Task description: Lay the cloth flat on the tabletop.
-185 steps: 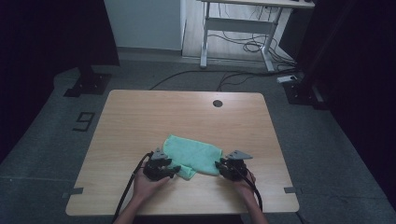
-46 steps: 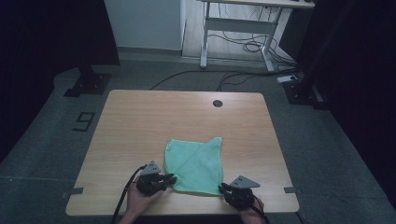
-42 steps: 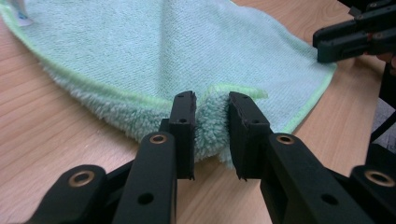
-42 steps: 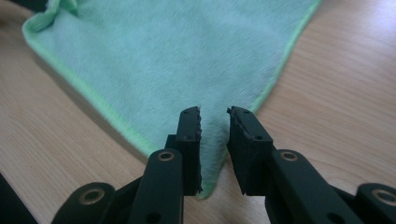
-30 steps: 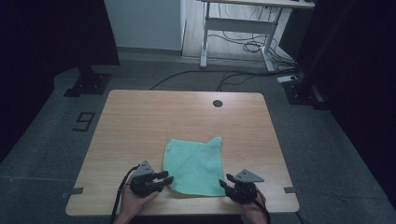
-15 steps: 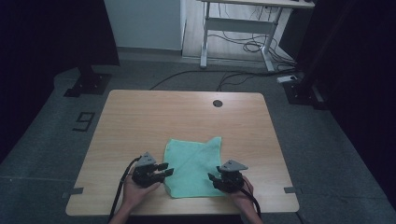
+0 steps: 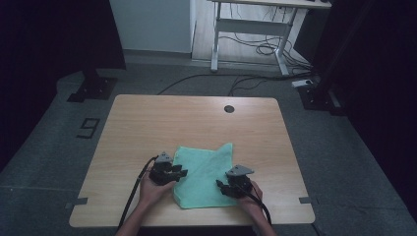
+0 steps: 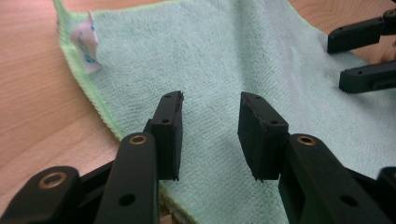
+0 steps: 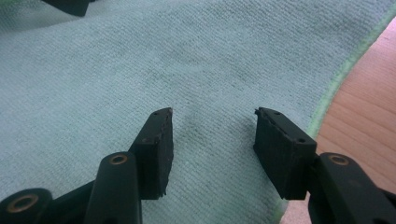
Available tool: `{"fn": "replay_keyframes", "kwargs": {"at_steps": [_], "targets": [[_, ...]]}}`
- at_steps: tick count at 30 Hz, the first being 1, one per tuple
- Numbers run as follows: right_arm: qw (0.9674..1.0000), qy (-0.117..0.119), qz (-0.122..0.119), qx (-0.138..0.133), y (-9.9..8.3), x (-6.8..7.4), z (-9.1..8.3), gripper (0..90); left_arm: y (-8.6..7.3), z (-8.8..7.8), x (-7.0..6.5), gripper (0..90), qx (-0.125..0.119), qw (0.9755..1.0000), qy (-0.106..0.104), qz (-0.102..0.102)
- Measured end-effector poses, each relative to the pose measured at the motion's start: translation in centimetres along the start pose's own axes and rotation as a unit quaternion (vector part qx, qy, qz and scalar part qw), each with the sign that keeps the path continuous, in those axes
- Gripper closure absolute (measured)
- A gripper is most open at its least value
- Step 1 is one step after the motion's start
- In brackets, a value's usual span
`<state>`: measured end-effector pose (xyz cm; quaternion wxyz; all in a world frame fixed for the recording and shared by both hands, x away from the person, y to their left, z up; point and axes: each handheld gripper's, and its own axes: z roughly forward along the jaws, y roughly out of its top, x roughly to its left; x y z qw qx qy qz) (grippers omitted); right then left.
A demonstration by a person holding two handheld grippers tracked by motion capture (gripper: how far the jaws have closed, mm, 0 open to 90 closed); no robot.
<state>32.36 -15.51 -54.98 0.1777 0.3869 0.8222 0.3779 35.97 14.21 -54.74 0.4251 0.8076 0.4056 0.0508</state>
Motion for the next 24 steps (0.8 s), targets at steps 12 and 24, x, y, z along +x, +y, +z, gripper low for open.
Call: {"fn": "replay_keyframes", "kwargs": {"at_steps": [12, 24], "targets": [[1.0, 0.004, 0.006, -0.006, -0.25, -0.22, 0.07, 47.3, -0.03, -0.07, 0.29, 59.8, 0.007, 1.0, -0.003, -0.002], [0.9998, -0.008, 0.015, -0.011, -0.73, -0.25, -0.35, 48.1, -0.13, -0.26, 0.0, 60.4, 0.01, 0.9998, 0.018, 0.007]]}}
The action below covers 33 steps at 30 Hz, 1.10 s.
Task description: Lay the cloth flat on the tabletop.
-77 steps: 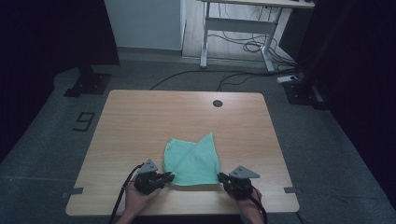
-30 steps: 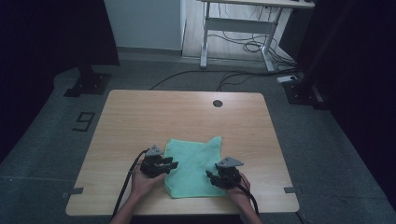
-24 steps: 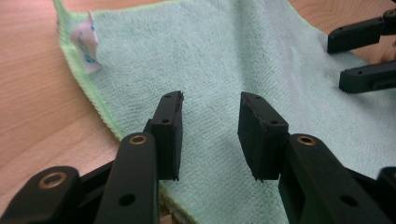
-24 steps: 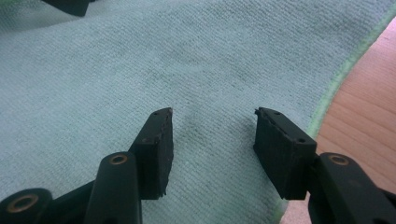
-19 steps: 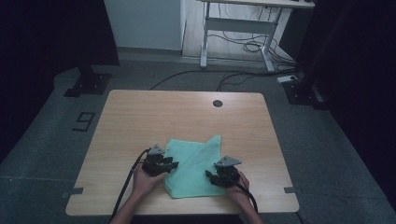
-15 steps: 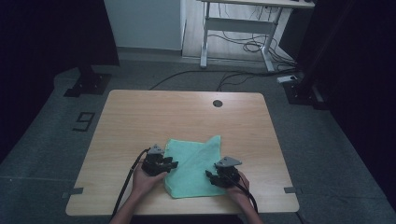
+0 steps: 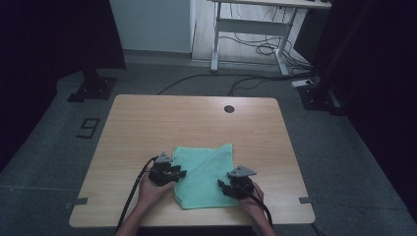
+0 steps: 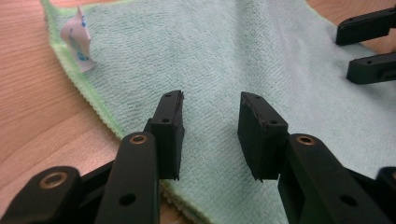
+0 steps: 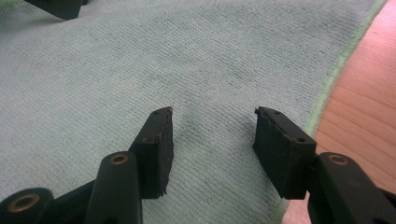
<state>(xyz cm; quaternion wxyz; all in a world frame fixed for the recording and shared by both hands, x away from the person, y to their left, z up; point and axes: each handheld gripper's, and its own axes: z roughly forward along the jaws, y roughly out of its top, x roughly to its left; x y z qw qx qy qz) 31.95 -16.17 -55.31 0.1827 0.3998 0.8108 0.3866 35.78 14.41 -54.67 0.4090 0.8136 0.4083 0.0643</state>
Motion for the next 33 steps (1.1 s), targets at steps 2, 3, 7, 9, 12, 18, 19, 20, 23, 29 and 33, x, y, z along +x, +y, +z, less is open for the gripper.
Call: {"fn": "replay_keyframes", "kwargs": {"at_steps": [2, 3, 7, 9, 12, 18, 19, 20, 23, 29, 33], "targets": [[1.0, -0.002, 0.002, 0.0, -0.2, 0.0, -0.3, 48.5, 0.0, 0.0, -0.1, 60.1, 0.0, 1.0, 0.003, 0.001], [1.0, -0.003, 0.003, 0.001, -0.3, 0.0, -0.4, 48.7, 0.0, 0.0, -0.1, 59.8, 0.0, 1.0, 0.004, 0.001], [1.0, -0.004, 0.006, -0.001, -0.9, 0.2, -1.1, 49.6, 0.0, 0.0, -0.2, 57.9, -0.001, 1.0, 0.004, -0.001], [1.0, -0.006, 0.008, 0.0, -1.1, 0.3, -1.4, 49.9, 0.1, 0.2, -0.1, 58.3, -0.003, 1.0, 0.003, -0.001], [0.9999, -0.005, 0.009, 0.0, -1.4, 0.3, -1.7, 50.3, 1.0, 0.8, 0.0, 58.9, 0.008, 1.0, 0.001, 0.003], [0.9997, -0.015, 0.018, 0.006, -0.6, -0.8, -1.0, 49.8, 2.8, 2.4, 0.4, 57.6, 0.015, 0.9999, 0.006, 0.005], [0.9996, -0.016, 0.023, 0.005, -0.5, -1.2, -0.8, 50.8, 2.9, 2.5, 0.5, 57.2, 0.017, 0.9998, 0.004, 0.004], [0.9994, -0.014, 0.033, 0.002, -0.3, -2.2, -0.7, 52.7, 3.0, 2.5, 0.5, 56.7, 0.017, 0.9999, 0.004, 0.002], [0.9994, -0.006, 0.035, -0.001, -0.3, -3.0, -0.5, 53.4, 2.9, 2.5, 0.4, 55.7, 0.016, 0.9999, 0.001, 0.001], [0.9996, -0.004, 0.027, -0.002, -0.3, -3.1, -0.5, 53.1, 2.8, 2.2, 0.3, 54.6, 0.015, 0.9998, 0.01, 0.008], [0.9996, -0.022, 0.016, 0.004, 0.0, -2.8, -0.6, 48.0, 2.8, 1.8, 0.9, 55.5, 0.023, 0.9996, 0.008, 0.014]]}}
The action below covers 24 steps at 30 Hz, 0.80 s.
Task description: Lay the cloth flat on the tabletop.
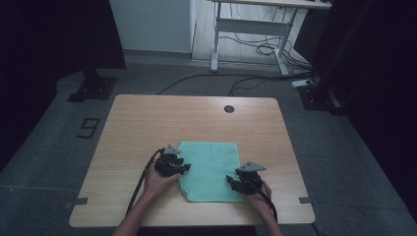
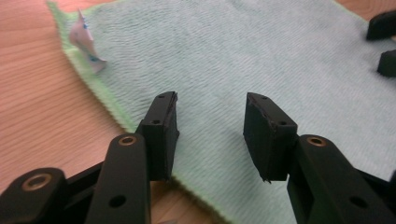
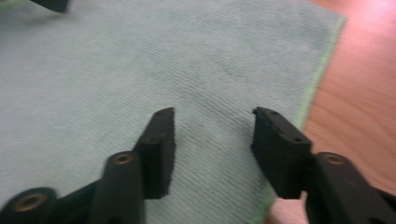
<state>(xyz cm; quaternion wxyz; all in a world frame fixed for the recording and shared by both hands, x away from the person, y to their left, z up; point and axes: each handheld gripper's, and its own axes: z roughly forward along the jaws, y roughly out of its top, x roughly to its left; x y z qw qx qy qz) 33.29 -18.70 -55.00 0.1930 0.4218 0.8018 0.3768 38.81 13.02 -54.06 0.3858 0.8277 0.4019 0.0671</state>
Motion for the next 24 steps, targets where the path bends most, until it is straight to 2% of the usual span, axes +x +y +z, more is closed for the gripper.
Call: {"fn": "replay_keyframes", "kwargs": {"at_steps": [1, 2, 6, 11, 14, 18, 19, 20, 22, 23, 24], "targets": [[1.0, 0.0, -0.008, -0.004, 0.0, 0.3, -0.1, 48.0, 0.0, 0.0, 0.1, 55.6, 0.002, 1.0, -0.002, 0.002], [0.9998, 0.017, -0.011, -0.003, 0.0, 0.9, 0.1, 47.1, -0.1, 0.0, 0.0, 55.9, 0.001, 1.0, -0.001, 0.003], [0.9998, 0.012, -0.018, -0.003, 0.0, 1.6, 0.4, 46.8, 0.0, 0.2, -0.2, 56.0, 0.0, 1.0, 0.008, 0.006], [0.9999, 0.011, -0.007, -0.004, 0.1, 1.0, 0.6, 46.8, 0.6, 0.7, 0.0, 56.5, 0.0, 1.0, 0.008, 0.001], [1.0, -0.001, 0.004, -0.004, 0.3, -0.4, 0.8, 46.9, 1.3, 1.3, 0.2, 56.0, 0.003, 1.0, 0.002, -0.005], [0.9999, -0.008, 0.008, -0.004, 0.3, -0.4, 0.8, 46.5, 1.8, 1.6, 0.2, 54.7, 0.011, 0.9999, -0.002, -0.006], [0.9999, 0.004, 0.005, -0.011, 0.4, 0.4, 0.6, 46.2, 1.8, 1.6, 0.3, 53.7, 0.01, 0.9999, -0.003, -0.007], [0.9999, 0.004, 0.005, -0.011, 0.4, 0.4, 0.6, 46.2, 1.8, 1.5, 0.3, 53.7, 0.009, 0.9999, -0.002, -0.007], [0.9994, 0.027, -0.004, -0.02, 0.8, 1.6, 0.3, 45.9, 1.8, 1.4, 0.4, 54.0, 0.007, 0.9999, 0.006, -0.005], [0.9989, 0.037, -0.013, -0.024, 1.1, 2.4, 0.3, 45.8, 1.8, 1.4, 0.5, 54.0, 0.006, 0.9999, 0.006, -0.008], [0.9974, 0.059, -0.032, -0.026, 1.7, 4.1, 0.5, 45.1, 1.9, 1.5, 0.6, 54.1, 0.006, 0.9999, 0.005, -0.011]]}}
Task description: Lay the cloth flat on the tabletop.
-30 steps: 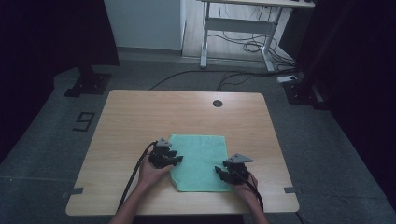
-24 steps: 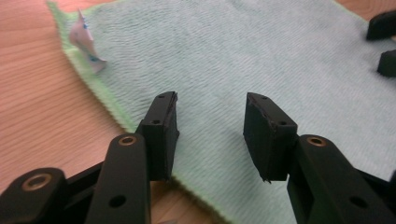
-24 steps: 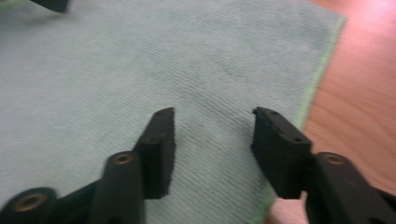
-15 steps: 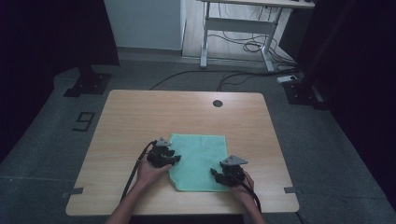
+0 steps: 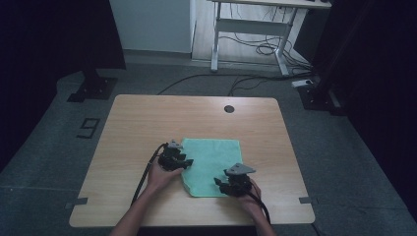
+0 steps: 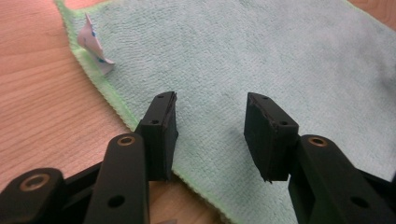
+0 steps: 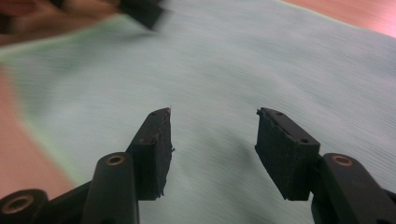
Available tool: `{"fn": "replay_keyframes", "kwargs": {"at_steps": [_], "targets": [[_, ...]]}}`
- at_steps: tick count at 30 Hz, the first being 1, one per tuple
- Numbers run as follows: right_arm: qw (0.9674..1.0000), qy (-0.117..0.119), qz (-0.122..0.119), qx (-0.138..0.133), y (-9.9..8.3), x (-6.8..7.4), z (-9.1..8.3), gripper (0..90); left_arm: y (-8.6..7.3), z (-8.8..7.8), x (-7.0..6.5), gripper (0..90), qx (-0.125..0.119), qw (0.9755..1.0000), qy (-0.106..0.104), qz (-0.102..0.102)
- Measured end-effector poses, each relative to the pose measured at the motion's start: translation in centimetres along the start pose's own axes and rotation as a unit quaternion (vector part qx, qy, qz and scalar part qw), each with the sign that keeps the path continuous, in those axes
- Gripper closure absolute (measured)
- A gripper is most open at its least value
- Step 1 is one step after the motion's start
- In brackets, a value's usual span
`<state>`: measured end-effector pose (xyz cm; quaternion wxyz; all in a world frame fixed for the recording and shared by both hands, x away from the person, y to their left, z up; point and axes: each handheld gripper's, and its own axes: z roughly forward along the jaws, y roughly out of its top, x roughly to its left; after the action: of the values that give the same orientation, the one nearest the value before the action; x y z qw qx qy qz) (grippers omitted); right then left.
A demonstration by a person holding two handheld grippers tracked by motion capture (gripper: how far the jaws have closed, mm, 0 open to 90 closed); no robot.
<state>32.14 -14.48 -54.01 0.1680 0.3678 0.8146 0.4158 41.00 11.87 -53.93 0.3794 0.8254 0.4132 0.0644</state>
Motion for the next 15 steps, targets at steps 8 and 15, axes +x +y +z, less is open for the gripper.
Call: {"fn": "replay_keyframes", "kwargs": {"at_steps": [8, 15], "targets": [[0.9987, 0.046, -0.017, 0.014, 2.1, 3.8, 3.6, 43.0, 0.5, 0.3, 0.2, 53.9, 0.009, 0.9999, 0.0, 0.011], [0.9958, 0.06, -0.057, 0.038, 3.4, 7.9, 6.0, 40.1, 0.3, 0.2, 0.1, 52.7, 0.006, 1.0, -0.001, 0.006]]}}
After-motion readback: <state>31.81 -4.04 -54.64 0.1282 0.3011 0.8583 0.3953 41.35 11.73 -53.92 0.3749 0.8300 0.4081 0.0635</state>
